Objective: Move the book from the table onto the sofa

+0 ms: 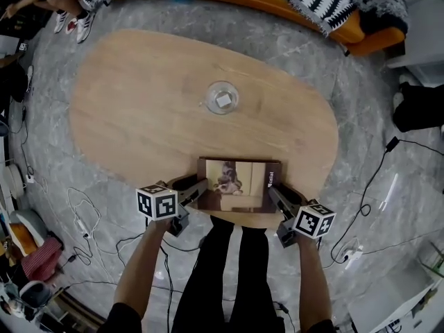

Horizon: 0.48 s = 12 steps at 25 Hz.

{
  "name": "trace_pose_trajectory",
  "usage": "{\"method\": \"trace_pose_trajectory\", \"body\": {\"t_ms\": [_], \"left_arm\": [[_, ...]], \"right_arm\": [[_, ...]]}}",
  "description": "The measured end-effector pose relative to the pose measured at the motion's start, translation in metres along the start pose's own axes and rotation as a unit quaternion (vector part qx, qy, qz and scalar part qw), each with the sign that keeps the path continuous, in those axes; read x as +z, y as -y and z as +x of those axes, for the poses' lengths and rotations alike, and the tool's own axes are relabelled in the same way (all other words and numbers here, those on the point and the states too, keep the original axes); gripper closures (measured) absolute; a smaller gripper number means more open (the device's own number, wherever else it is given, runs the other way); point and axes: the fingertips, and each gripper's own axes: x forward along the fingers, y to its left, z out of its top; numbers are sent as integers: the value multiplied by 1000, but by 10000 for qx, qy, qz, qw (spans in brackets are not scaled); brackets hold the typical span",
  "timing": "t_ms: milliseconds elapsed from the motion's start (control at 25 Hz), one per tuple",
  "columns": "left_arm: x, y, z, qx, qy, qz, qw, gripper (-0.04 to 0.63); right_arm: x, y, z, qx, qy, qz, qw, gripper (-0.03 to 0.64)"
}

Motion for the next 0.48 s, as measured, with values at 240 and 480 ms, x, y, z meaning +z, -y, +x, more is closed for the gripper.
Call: {"method": "trace_pose_trajectory", "body": {"t_ms": [240,480], "left_arm": [[5,18,-9,-59,85,-32,9999,446],[21,57,-33,-84,347,66,9993,448]], "right_arm": [[11,-11,-14,66,99,26,9999,468],[39,-43,-42,185,293,-178,9992,469]]}}
